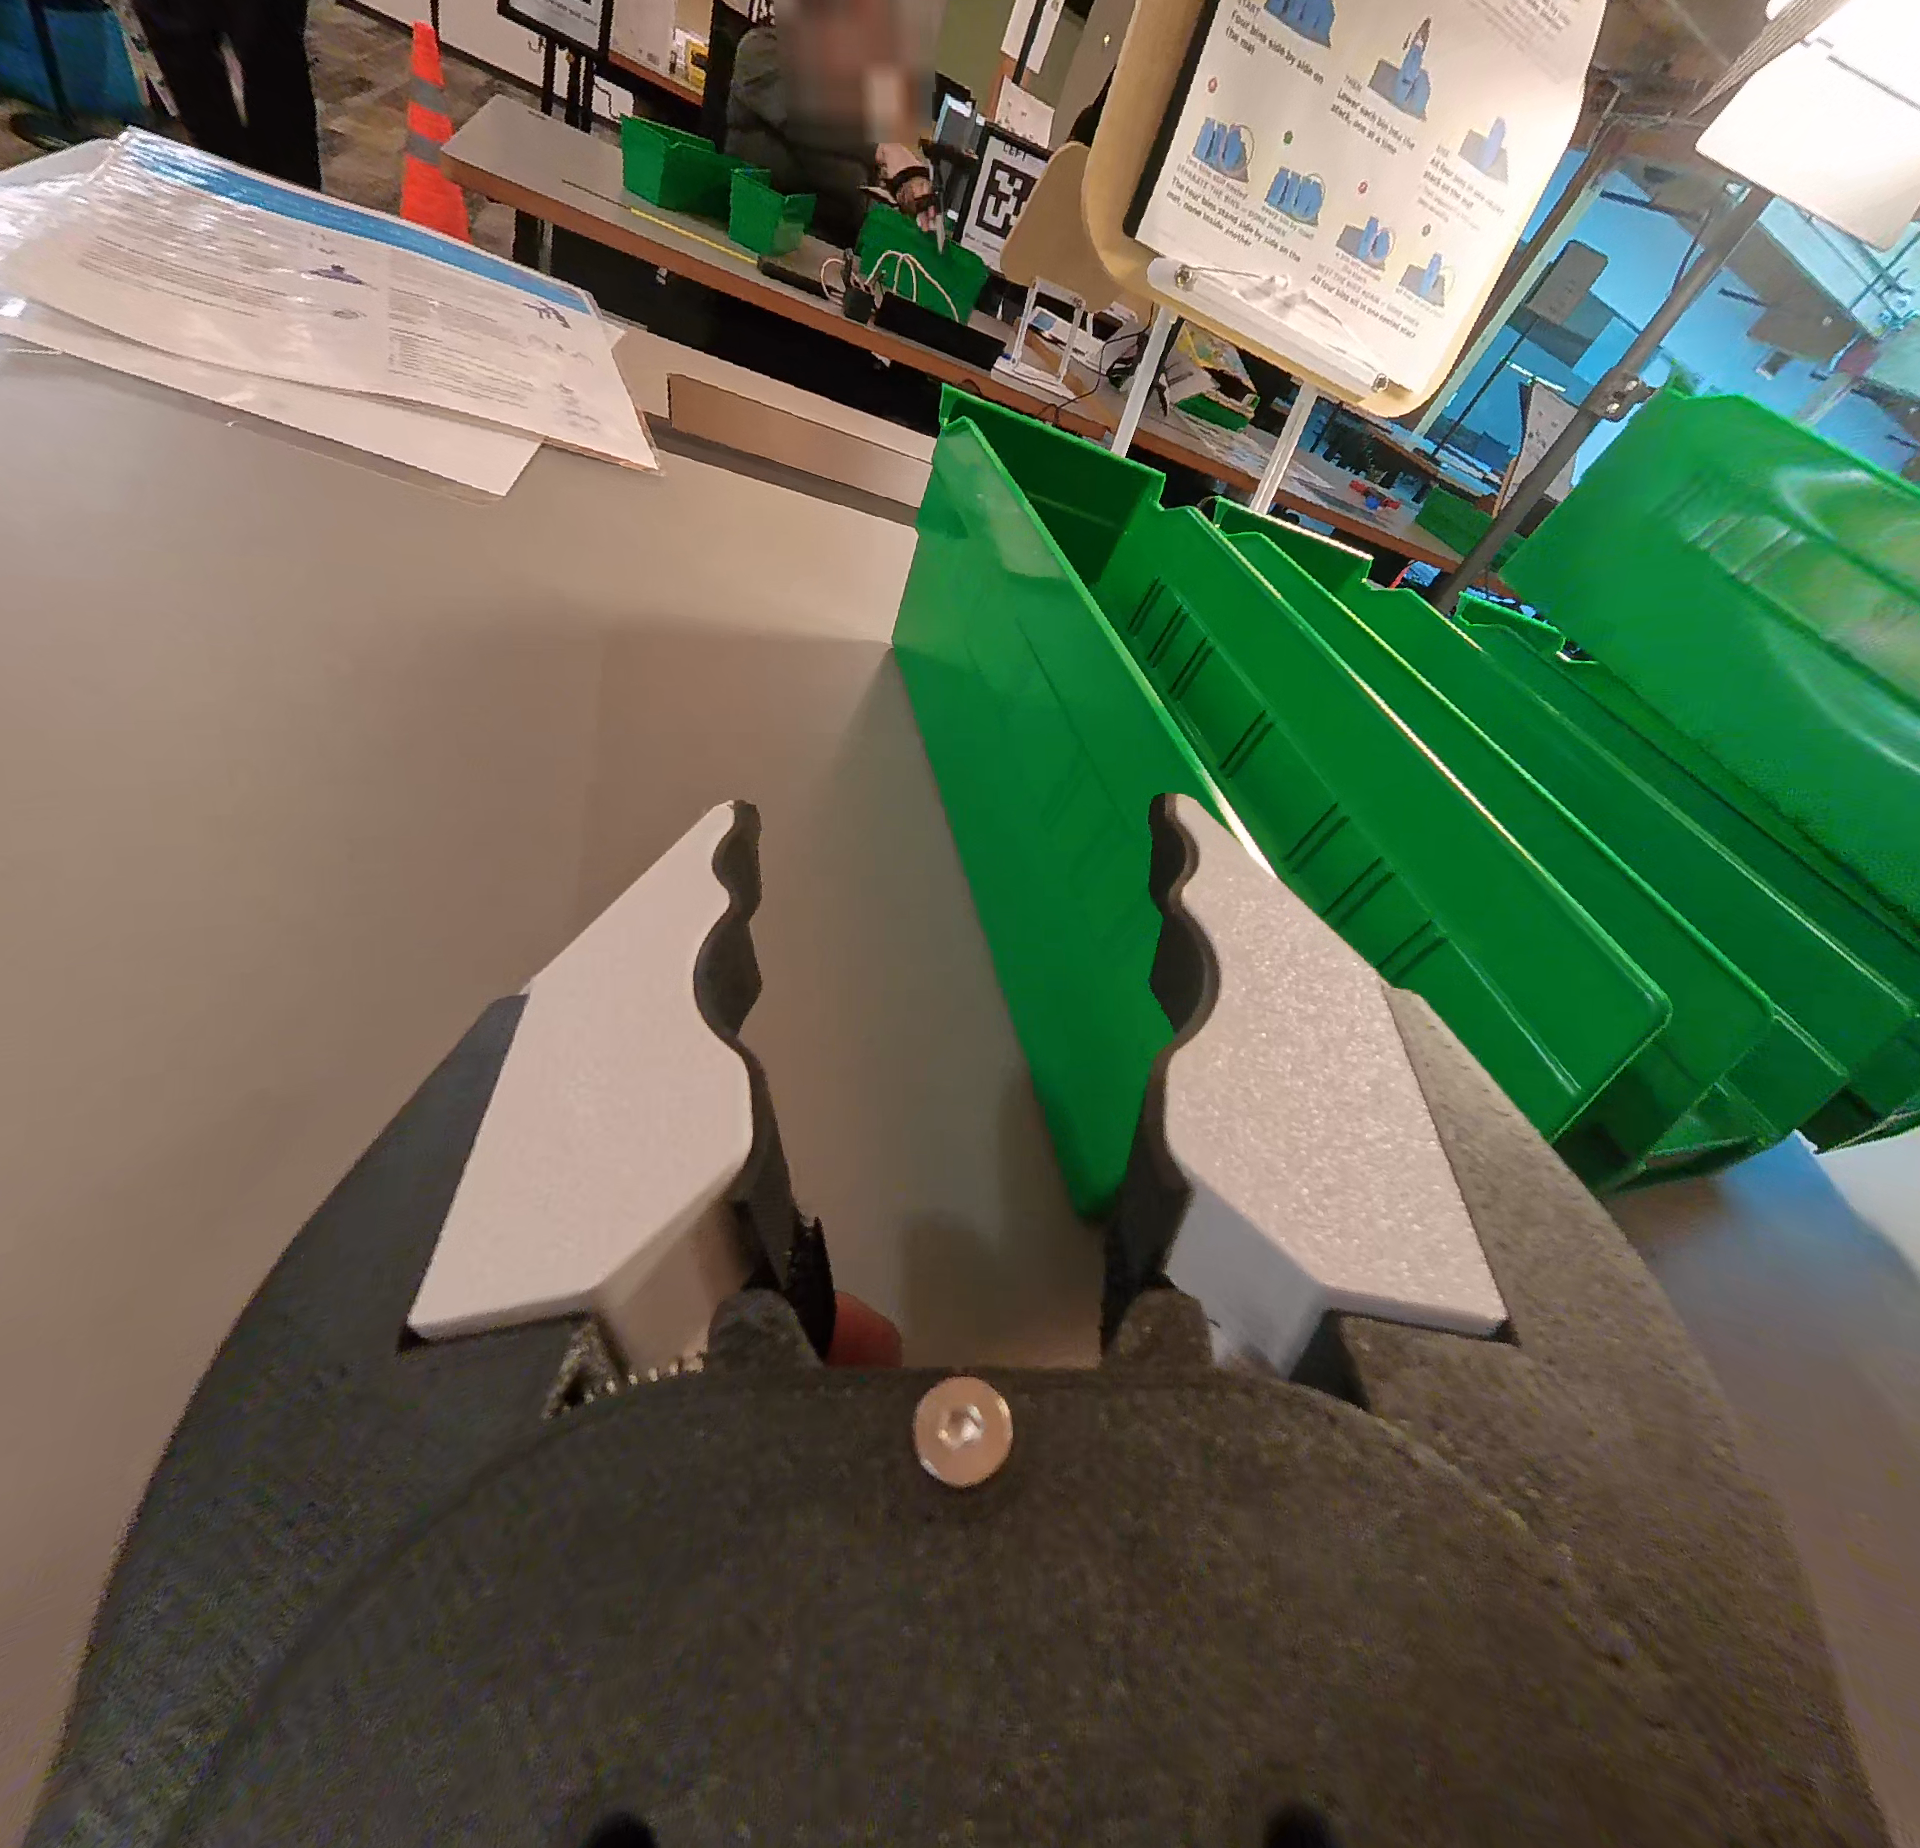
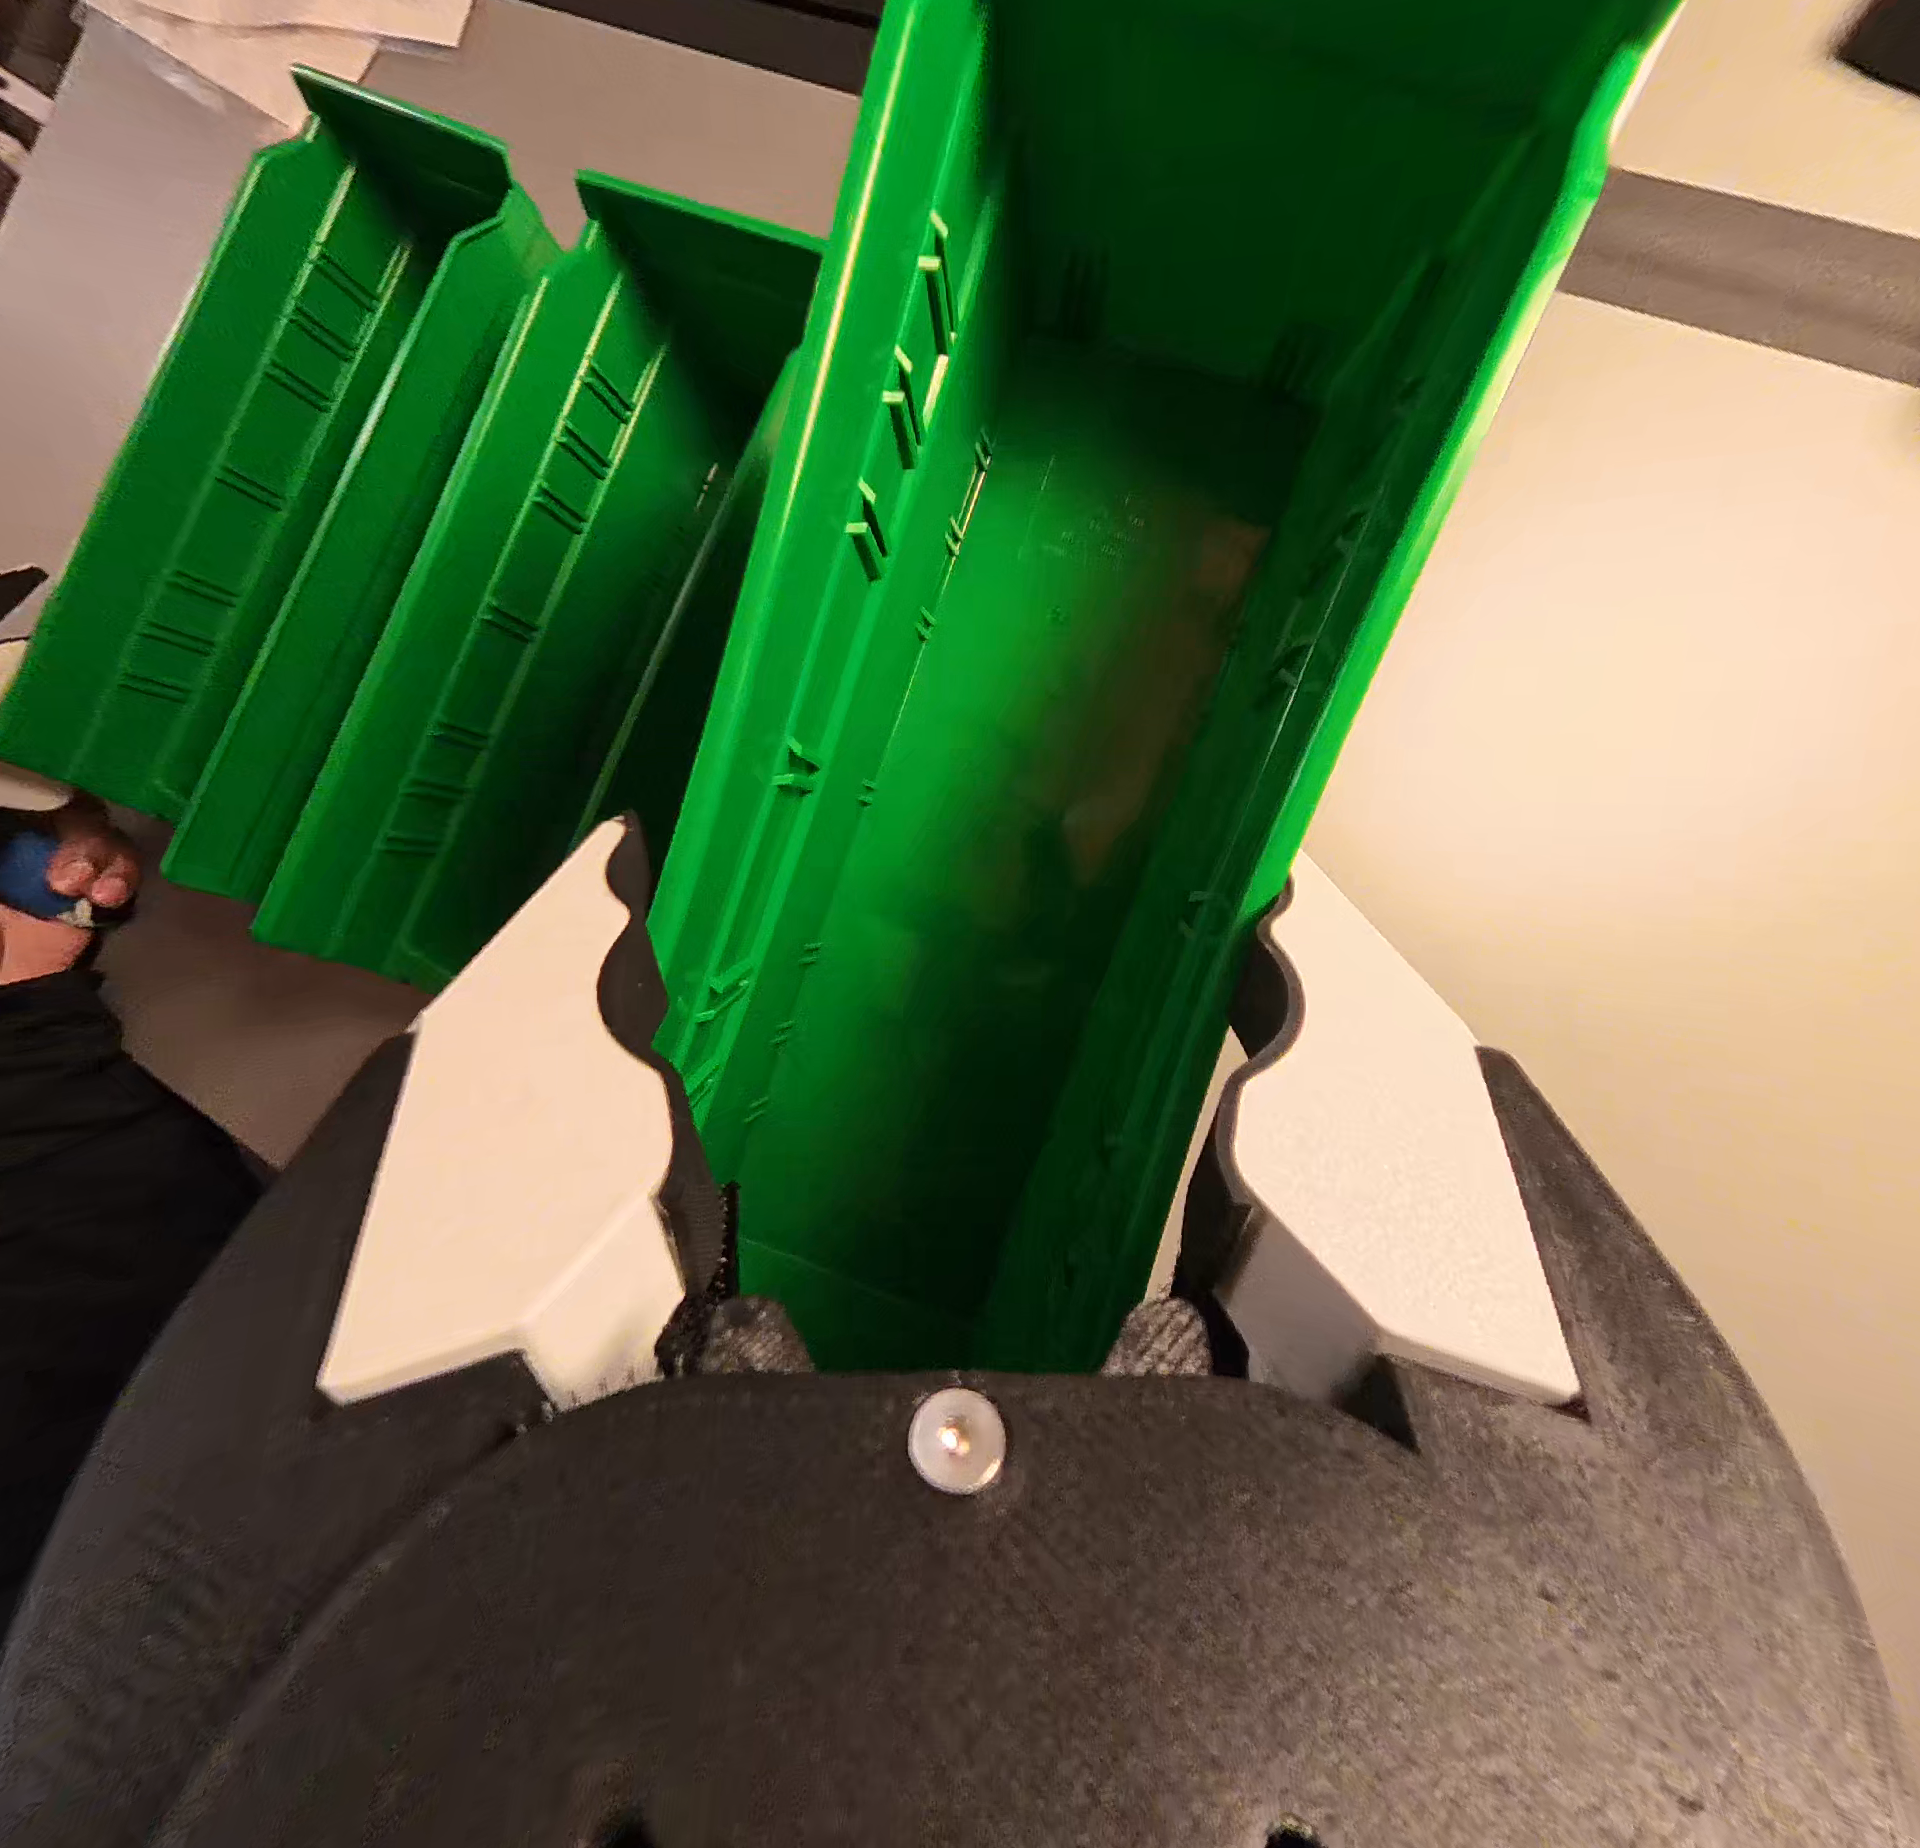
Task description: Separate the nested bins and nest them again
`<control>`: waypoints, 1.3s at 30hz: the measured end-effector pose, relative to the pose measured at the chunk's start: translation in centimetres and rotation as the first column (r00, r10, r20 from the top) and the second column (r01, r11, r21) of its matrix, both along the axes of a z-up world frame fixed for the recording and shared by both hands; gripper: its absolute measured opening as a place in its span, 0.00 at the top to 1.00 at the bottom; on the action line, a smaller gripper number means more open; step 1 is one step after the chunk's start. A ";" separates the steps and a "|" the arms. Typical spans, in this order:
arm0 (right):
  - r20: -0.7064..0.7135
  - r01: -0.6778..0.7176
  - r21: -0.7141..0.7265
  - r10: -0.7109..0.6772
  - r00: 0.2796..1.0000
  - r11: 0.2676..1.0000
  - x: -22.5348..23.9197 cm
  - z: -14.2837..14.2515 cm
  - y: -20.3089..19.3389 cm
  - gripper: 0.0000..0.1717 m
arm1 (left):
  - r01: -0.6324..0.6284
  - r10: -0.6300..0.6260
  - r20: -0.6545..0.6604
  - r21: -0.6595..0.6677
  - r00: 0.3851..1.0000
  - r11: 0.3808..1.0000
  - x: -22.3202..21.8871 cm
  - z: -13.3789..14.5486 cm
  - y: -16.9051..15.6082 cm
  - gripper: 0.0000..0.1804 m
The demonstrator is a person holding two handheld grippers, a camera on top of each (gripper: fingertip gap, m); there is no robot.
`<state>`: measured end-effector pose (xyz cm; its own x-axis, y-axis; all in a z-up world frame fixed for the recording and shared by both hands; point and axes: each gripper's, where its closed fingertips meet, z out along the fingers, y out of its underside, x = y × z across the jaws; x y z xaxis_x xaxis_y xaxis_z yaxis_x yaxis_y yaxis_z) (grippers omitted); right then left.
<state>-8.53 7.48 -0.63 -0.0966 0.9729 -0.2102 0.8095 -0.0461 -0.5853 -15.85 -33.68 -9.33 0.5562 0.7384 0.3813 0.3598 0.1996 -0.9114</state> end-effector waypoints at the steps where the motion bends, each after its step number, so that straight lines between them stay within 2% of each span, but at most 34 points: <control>1: 0.002 0.012 0.001 -0.012 1.000 1.000 0.0 -0.2 0.3 0.34 | 0.001 -0.001 0.000 0.002 1.000 1.000 0.0 0.0 0.0 0.58; 14: 0.076 0.069 0.086 -0.075 0.994 0.994 -0.7 -5.7 0.8 0.32 | 0.012 -0.012 -0.006 -0.022 1.000 1.000 0.2 -0.1 0.4 0.59; 21: 0.085 0.077 0.104 -0.086 0.993 0.992 -0.8 -6.0 0.8 0.31 | 0.019 -0.019 -0.005 -0.038 1.000 0.999 0.3 -0.2 0.7 0.59; 25: 0.110 0.065 0.169 -0.084 0.990 0.984 -1.0 -6.9 0.8 0.30 | 0.020 -0.020 -0.010 -0.045 1.000 0.999 0.3 -0.2 0.7 0.59; 33: 0.095 0.077 0.183 -0.095 0.991 0.980 -1.1 -7.6 0.8 0.24 | 0.025 -0.025 -0.011 -0.046 1.000 0.999 0.4 -0.2 0.9 0.59; 36: 0.092 0.074 0.171 -0.091 0.992 0.983 -0.9 -7.4 0.6 0.23 | 0.027 -0.027 -0.010 -0.044 1.000 0.999 0.4 -0.2 0.9 0.59; 39: 0.051 0.067 0.174 -0.077 0.996 0.982 -0.7 -6.0 0.5 0.22 | 0.028 -0.028 -0.009 -0.041 1.000 0.999 0.4 -0.1 0.9 0.59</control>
<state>-9.18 7.93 -6.59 -0.0178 0.9989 -0.0425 0.8400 -0.0081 -0.5426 -15.42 -32.82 -9.48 0.5805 0.7373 0.3455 0.3559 0.1520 -0.9221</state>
